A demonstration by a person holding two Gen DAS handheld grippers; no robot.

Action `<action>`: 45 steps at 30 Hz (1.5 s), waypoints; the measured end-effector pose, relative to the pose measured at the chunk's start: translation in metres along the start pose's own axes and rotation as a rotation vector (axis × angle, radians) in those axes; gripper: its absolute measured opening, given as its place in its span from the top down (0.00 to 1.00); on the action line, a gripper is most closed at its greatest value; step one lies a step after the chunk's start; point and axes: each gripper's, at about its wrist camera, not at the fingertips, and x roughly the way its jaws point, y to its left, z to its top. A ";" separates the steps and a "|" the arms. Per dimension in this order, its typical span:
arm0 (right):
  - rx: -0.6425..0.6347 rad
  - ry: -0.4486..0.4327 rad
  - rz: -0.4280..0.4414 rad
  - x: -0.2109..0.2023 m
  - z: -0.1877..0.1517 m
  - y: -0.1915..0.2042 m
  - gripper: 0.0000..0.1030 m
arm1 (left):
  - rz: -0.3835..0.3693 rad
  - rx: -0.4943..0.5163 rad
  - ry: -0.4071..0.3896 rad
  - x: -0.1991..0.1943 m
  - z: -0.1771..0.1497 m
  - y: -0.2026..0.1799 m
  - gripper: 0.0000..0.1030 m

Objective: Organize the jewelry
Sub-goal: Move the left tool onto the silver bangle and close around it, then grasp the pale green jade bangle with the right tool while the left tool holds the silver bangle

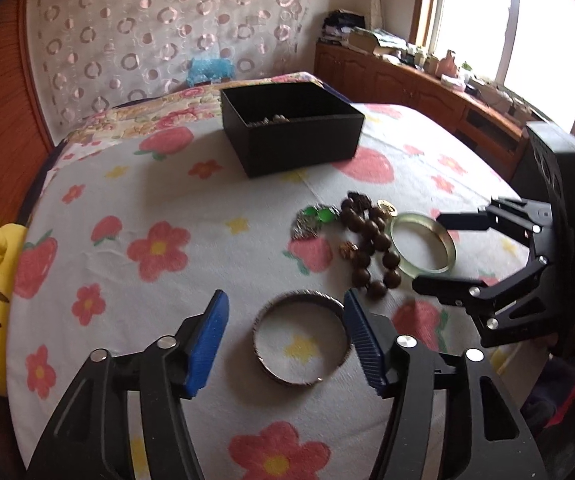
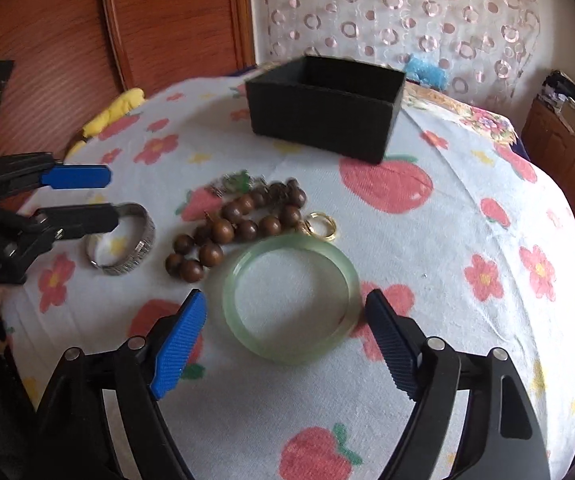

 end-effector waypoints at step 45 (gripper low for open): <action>-0.006 0.004 -0.020 0.004 0.002 0.001 0.17 | -0.001 -0.009 -0.077 -0.025 -0.003 -0.011 0.45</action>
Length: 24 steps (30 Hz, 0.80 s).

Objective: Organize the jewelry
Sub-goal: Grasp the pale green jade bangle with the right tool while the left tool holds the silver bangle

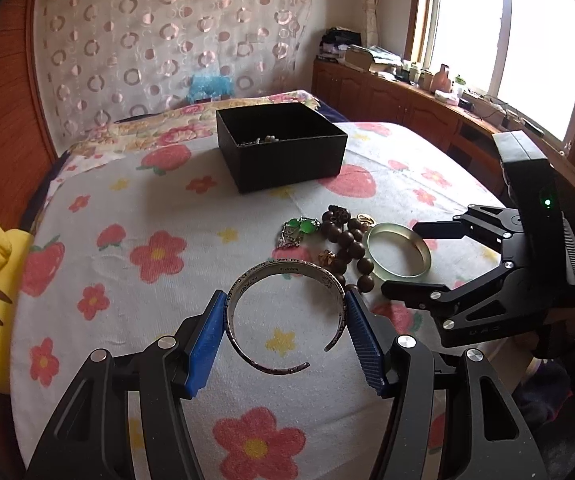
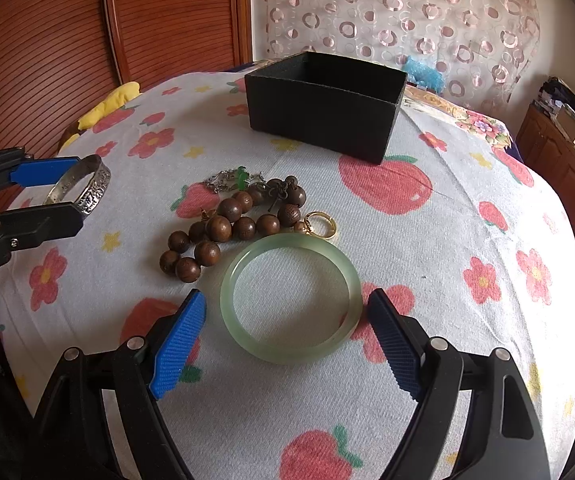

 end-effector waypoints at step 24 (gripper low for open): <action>0.000 -0.105 -0.031 -0.037 0.018 -0.009 0.29 | 0.018 0.012 -0.045 -0.001 0.030 0.007 0.45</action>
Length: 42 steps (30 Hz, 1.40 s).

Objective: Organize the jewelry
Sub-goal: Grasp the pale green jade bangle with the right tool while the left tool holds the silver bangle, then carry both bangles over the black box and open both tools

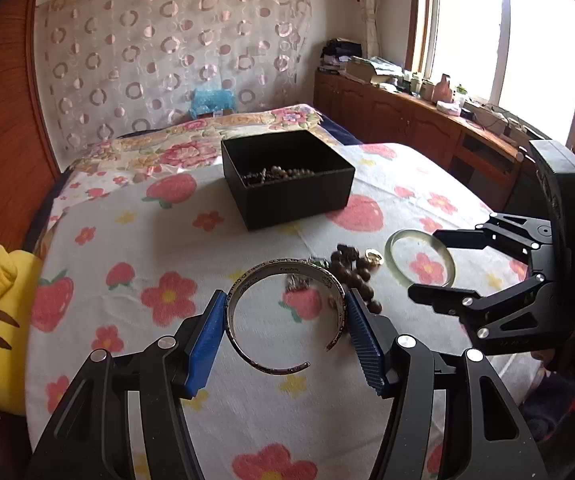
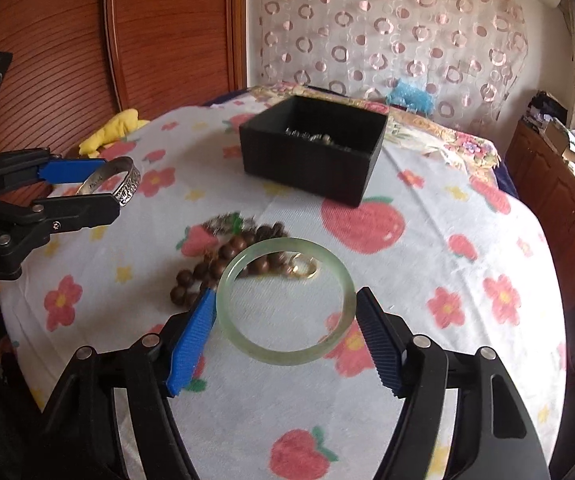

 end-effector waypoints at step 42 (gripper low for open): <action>-0.040 -0.064 0.087 0.091 0.124 -0.059 0.28 | 0.029 -0.023 -0.024 0.080 0.118 0.045 0.45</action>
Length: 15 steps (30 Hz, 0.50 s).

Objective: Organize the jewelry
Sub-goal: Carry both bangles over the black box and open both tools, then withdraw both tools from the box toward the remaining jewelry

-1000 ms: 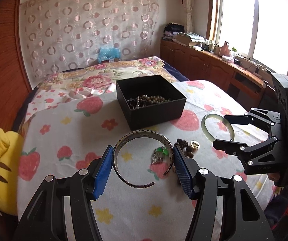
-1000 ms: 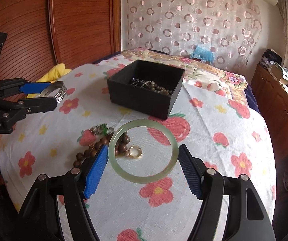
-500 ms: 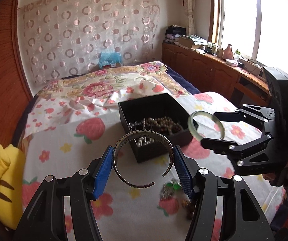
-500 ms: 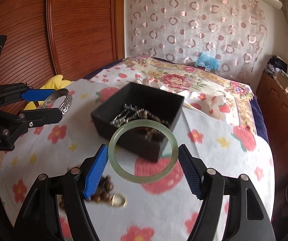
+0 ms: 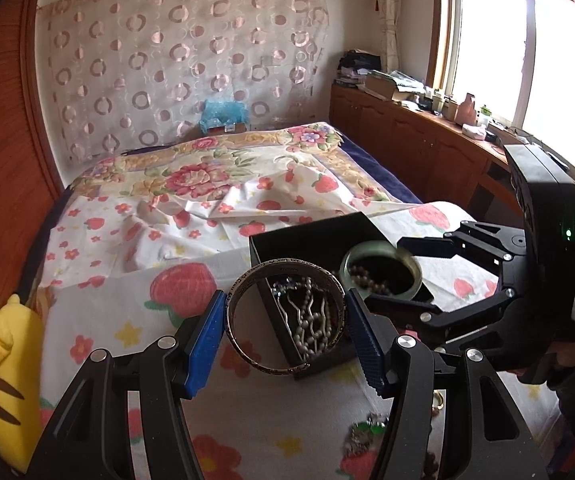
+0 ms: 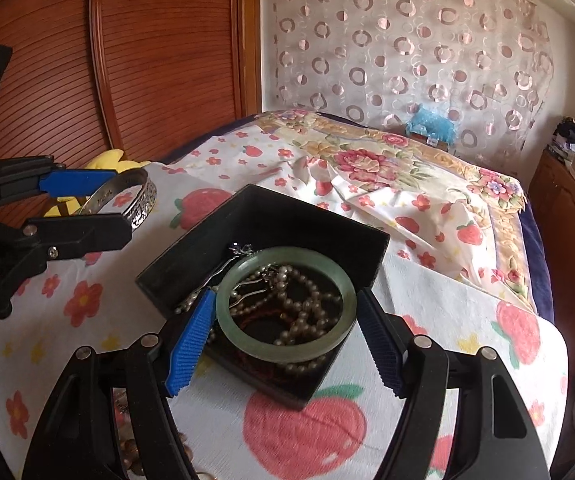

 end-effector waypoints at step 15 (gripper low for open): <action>0.076 -0.023 -0.078 -0.019 -0.007 -0.044 0.27 | -0.033 0.055 0.026 0.043 0.026 -0.021 0.45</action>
